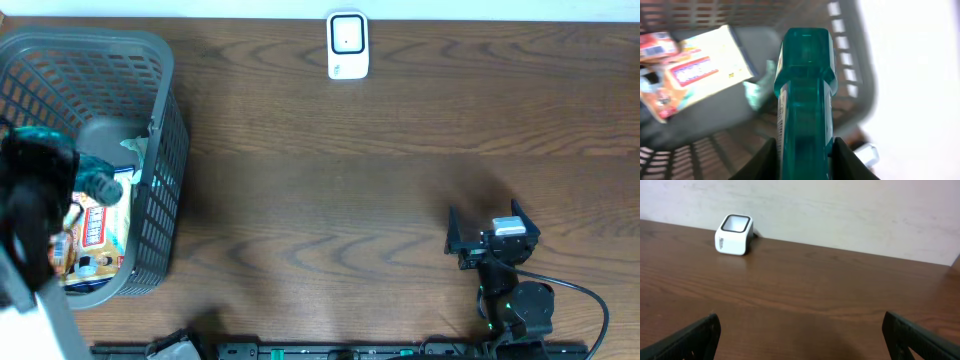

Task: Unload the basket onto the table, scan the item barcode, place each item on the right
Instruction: 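Grasp the teal spray bottle with the left gripper and lift it out, then move the bottle toward the scanner and set it on the table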

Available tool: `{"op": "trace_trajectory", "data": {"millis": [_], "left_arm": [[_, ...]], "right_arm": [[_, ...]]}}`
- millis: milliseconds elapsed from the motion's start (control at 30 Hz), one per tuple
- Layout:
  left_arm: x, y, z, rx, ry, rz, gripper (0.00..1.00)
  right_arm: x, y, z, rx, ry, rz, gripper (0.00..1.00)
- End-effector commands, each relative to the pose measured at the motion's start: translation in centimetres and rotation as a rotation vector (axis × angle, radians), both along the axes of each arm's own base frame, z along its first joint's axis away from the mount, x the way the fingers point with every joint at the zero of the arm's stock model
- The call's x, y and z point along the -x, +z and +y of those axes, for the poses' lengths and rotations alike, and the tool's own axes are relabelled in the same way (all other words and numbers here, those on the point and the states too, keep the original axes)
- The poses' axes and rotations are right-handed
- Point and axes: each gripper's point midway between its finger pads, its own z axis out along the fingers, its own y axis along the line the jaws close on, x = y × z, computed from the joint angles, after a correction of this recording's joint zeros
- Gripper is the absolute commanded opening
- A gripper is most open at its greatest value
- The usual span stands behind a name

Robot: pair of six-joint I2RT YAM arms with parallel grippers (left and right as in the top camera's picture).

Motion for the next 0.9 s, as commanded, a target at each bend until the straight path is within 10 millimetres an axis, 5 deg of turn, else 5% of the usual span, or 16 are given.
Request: {"op": "trace_trajectory", "data": {"millis": [0, 167, 333, 867], "left_arm": [[0.6, 3.0, -2.8, 0.018, -0.09, -0.133, 0.11], [0.6, 3.6, -6.5, 0.075, -0.23, -0.171, 0.11], [-0.5, 2.0, -10.1, 0.121, -0.389, -0.112, 0.11], [-4.3, -11.3, -22.0, 0.118, -0.743, 0.396, 0.11]], "right_arm": [[0.0, -0.1, -0.1, 0.011, -0.003, 0.002, 0.99], [0.0, -0.1, -0.1, 0.011, -0.003, 0.001, 0.99], [0.0, -0.1, -0.1, 0.011, -0.003, 0.002, 0.99], [0.0, -0.1, -0.1, 0.011, -0.003, 0.002, 0.99]]}}
